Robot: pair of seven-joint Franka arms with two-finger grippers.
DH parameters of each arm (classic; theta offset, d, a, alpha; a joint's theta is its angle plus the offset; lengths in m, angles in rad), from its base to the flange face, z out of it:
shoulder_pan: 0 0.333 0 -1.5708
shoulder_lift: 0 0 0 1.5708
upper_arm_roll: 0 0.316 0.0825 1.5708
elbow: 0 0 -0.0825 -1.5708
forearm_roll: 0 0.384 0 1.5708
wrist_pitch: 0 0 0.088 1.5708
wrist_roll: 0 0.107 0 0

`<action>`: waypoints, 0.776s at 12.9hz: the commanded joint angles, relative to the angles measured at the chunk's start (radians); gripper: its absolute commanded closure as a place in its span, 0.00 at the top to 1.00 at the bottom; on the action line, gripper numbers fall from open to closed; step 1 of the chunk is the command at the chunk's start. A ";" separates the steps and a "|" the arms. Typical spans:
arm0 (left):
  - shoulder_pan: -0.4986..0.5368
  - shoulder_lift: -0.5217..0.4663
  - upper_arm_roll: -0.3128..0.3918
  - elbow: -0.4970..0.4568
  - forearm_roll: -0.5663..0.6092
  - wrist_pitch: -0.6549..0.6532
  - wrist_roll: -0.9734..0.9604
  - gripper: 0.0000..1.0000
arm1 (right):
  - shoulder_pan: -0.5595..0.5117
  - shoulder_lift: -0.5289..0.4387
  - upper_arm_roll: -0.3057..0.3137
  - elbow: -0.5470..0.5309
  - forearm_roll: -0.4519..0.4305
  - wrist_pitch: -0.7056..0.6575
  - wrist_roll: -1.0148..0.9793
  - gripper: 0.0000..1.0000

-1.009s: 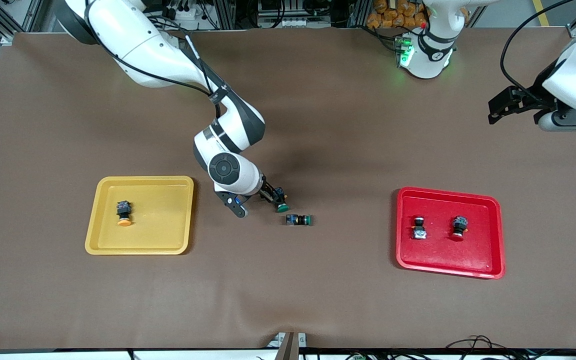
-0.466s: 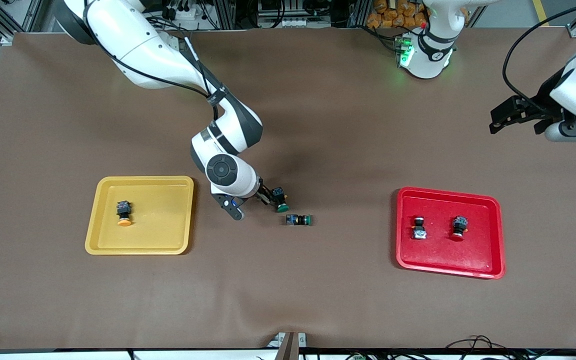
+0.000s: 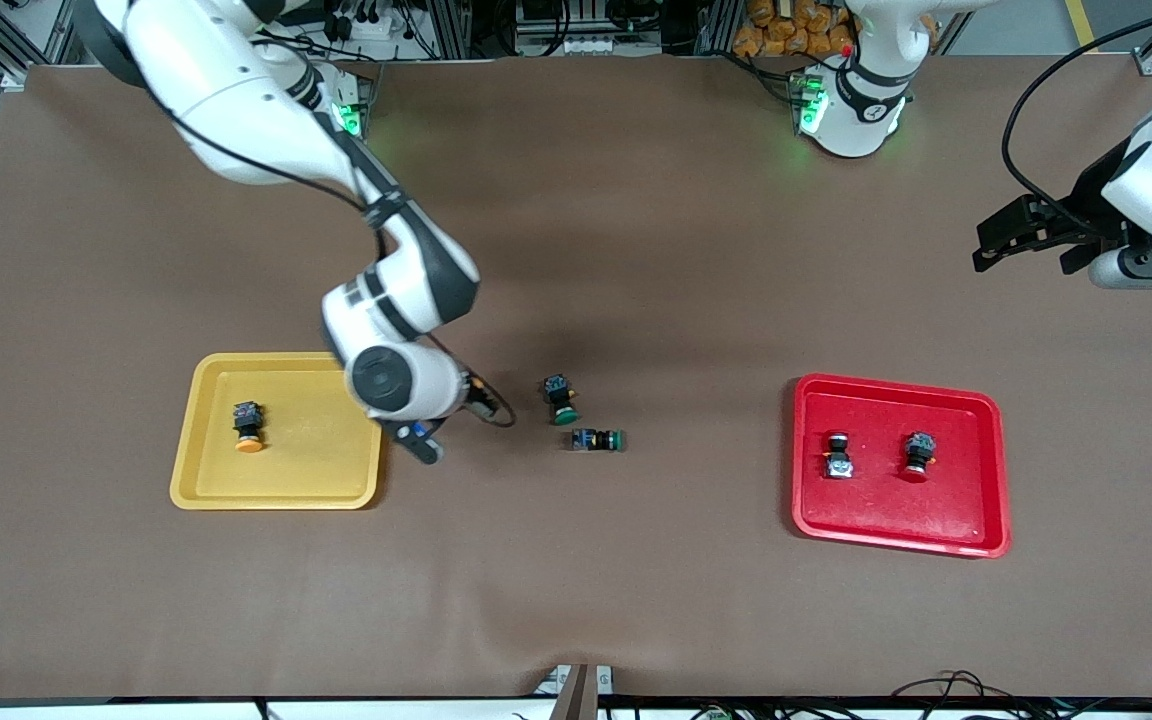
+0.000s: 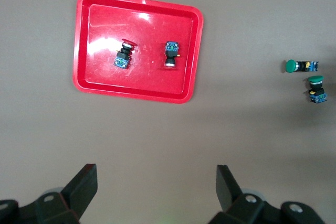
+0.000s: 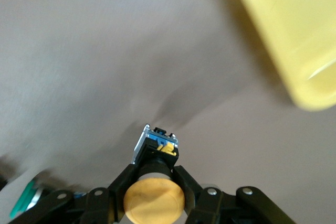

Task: Place red and yellow buttons in trays
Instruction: 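Carry the orange button into the yellow tray and open the right gripper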

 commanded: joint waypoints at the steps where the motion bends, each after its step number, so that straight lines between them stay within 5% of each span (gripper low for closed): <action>1: 0.010 0.007 0.007 0.032 -0.014 -0.002 0.017 1.00 | -0.106 -0.038 0.010 -0.018 -0.016 -0.048 -0.203 0.00; 7: 0.005 -0.006 -0.004 0.039 0.098 -0.008 0.054 1.00 | -0.204 -0.044 -0.082 -0.046 -0.069 -0.069 -0.603 0.00; 8: 0.005 -0.023 -0.004 0.038 0.098 -0.013 0.055 1.00 | -0.224 -0.041 -0.089 -0.046 -0.069 -0.069 -0.652 0.17; 9: 0.010 -0.023 -0.001 0.039 0.098 -0.013 0.060 1.00 | -0.238 -0.039 -0.089 -0.046 -0.069 -0.069 -0.674 0.80; 10: 0.011 -0.022 0.005 0.039 0.097 -0.013 0.067 1.00 | -0.241 -0.038 -0.089 -0.046 -0.067 -0.071 -0.674 1.00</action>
